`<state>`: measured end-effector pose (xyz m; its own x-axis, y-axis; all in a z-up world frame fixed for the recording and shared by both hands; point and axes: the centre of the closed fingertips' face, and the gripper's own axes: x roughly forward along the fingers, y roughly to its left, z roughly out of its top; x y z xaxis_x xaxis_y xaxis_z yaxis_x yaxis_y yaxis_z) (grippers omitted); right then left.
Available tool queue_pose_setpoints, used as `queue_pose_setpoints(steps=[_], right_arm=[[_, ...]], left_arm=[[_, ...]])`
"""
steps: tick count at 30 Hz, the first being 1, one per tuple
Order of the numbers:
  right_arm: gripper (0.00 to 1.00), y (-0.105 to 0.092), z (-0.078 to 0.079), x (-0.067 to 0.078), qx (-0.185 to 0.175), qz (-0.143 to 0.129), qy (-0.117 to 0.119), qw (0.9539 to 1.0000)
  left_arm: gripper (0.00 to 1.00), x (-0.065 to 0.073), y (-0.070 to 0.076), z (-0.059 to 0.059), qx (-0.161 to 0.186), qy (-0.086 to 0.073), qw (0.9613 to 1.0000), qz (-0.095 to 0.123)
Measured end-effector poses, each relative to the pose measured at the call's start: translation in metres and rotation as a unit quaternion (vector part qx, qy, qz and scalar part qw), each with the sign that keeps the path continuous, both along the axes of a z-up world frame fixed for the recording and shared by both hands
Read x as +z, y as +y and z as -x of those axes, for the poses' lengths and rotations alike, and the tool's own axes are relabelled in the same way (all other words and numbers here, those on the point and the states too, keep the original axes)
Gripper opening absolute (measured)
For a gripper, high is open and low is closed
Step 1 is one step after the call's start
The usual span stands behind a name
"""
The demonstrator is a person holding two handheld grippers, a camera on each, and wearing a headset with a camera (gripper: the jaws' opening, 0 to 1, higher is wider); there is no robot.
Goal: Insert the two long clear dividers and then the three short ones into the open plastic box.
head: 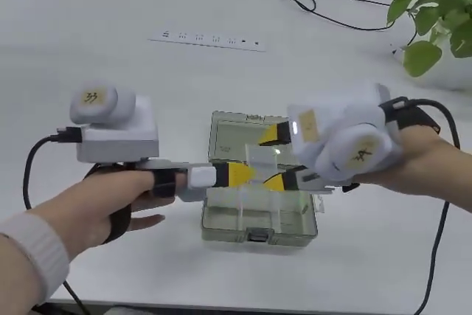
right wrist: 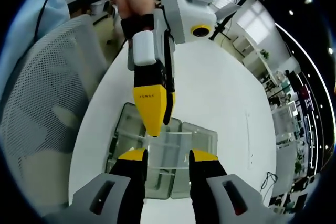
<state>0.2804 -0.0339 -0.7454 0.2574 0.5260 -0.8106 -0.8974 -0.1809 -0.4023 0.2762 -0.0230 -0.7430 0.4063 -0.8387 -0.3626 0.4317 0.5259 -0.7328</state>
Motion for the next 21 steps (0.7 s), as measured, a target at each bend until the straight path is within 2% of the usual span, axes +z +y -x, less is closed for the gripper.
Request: queue_pose_setpoints(steps=[5,12,15,19,21], right_arm=[[0.32,0.009,0.004,-0.002,0.015,0.007,-0.011,0.9998],[0.32,0.017,0.006,-0.001,0.015,0.008,-0.014,0.9998],[0.32,0.017,0.007,0.000,0.015,0.007,-0.015,0.9998],[0.32,0.018,0.008,0.001,0.016,0.006,-0.016,0.9997],[0.32,0.017,0.009,0.001,0.017,0.005,-0.016,0.9997]], left_arm=[[0.15,0.002,0.000,-0.001,0.012,0.013,0.9996,0.020],[0.01,0.004,-0.001,-0.001,0.025,0.033,0.9981,0.045],[0.00,0.003,0.000,-0.001,0.030,0.034,0.9979,0.045],[0.00,0.003,0.001,0.001,0.032,0.053,0.9963,0.061],[0.00,0.004,0.000,0.002,0.031,0.055,0.9958,0.066]])
